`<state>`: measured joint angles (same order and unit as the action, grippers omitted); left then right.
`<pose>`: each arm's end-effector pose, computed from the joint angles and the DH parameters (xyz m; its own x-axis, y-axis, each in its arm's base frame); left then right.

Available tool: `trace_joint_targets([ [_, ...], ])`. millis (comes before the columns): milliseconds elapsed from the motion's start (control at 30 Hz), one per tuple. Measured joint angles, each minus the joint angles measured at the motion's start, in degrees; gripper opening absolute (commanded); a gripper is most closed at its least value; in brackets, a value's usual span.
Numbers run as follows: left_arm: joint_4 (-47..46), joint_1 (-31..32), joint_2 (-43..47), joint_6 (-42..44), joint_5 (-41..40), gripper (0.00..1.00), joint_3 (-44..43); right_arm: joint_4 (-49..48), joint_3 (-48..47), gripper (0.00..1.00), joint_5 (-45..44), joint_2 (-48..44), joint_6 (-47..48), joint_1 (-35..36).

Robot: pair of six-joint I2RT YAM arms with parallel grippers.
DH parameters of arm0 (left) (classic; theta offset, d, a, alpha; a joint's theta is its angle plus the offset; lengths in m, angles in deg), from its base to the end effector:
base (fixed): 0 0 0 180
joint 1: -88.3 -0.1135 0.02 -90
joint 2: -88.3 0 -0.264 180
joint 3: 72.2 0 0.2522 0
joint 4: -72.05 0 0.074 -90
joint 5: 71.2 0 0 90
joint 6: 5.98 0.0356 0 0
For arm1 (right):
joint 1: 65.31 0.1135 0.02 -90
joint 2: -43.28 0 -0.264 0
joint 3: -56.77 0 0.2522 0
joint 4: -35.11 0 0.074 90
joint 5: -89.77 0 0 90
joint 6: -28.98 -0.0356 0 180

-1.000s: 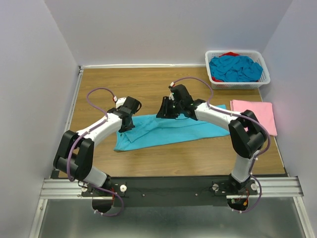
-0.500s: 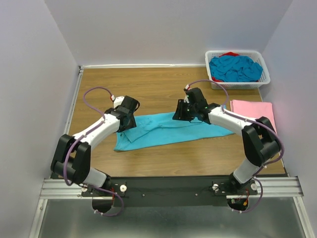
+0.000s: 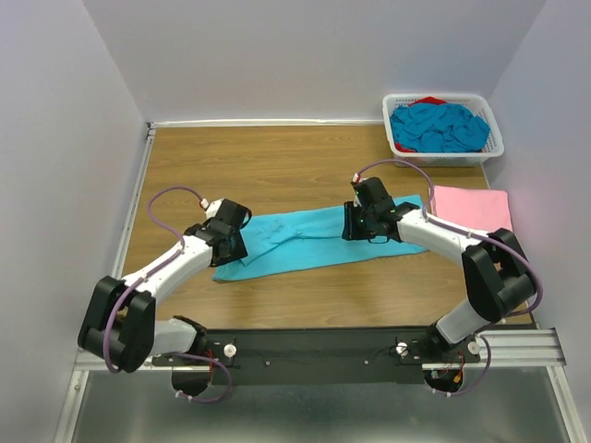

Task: Fold and stack the t-shirts
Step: Fold the tshirt

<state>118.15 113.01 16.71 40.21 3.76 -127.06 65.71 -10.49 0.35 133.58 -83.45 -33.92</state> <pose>0.2107 -0.0868 0.1950 -0.7882 -0.3733 -0.4893 -0.3458 0.9263 -0.1495 0.2716 0.1662 0.1905 -0.8361 -0.0632 -0.5449 -0.2239 0.9462 0.2337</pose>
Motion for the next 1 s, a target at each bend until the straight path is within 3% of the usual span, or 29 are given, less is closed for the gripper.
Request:
trace_joint_targets([
  [333, -5.2, -3.82, -9.07, 0.13, 4.57, 0.41, 0.02, 2.75, 0.44, 0.43, 0.07, 0.46, 2.29, 0.0],
  [567, -6.01, -9.33, -21.31, 4.83, 2.8, 0.42, -11.93, 3.32, 1.38, 0.43, 4.24, 3.82, 2.36, -0.02],
  [833, -5.88, -13.03, -35.32, 12.04, -3.96, 0.64, -31.58, 3.39, -6.45, 0.43, 13.09, 11.39, 1.97, 5.57],
  [1000, -6.78, -12.94, -31.21, 13.94, -6.38, 0.75, -35.17, 5.75, -11.82, 0.43, 16.24, 14.51, 2.25, 7.78],
])
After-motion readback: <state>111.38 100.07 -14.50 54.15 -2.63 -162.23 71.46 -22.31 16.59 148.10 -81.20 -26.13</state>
